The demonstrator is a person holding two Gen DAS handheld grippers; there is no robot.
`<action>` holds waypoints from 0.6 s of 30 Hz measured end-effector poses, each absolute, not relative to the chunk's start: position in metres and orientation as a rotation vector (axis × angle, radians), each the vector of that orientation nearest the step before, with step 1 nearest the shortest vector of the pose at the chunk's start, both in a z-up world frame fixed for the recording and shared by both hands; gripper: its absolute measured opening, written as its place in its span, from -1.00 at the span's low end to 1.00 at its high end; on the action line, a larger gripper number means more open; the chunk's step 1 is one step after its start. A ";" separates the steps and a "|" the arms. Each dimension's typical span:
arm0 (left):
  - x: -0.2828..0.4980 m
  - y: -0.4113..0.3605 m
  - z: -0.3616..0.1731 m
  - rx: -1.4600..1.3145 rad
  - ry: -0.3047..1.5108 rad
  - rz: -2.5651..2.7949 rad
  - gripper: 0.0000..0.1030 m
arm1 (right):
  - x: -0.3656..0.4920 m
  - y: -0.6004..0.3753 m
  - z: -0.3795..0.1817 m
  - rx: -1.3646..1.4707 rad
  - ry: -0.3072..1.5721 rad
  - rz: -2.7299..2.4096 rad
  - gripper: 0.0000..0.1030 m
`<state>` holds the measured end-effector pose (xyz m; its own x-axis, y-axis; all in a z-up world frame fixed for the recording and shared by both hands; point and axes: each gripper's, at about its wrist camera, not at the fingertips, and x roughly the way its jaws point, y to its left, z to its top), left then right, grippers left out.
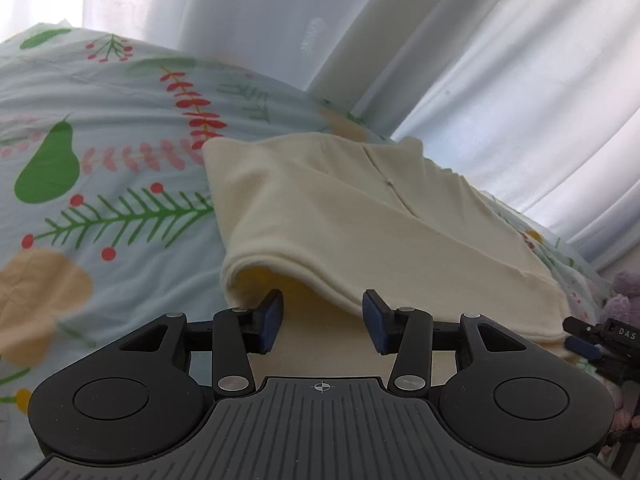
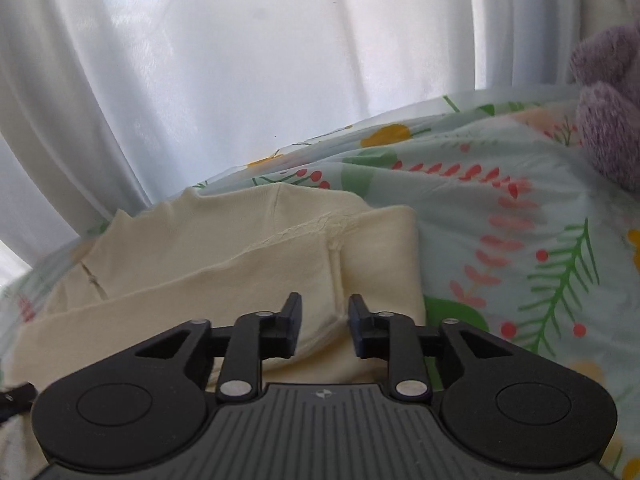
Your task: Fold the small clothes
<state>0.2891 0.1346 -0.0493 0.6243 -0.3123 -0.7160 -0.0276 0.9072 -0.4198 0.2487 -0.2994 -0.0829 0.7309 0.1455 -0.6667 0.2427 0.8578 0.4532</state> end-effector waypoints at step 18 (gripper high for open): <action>0.330 0.100 -0.067 -0.441 0.897 -0.176 -0.64 | 0.260 -0.305 -0.117 0.840 0.776 -0.081 -0.87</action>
<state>0.3301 0.0999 -0.0673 0.6167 -0.3287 -0.7153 -0.0339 0.8967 -0.4413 0.2605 -0.3049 -0.1166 0.7276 0.2276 -0.6472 0.3561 0.6811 0.6398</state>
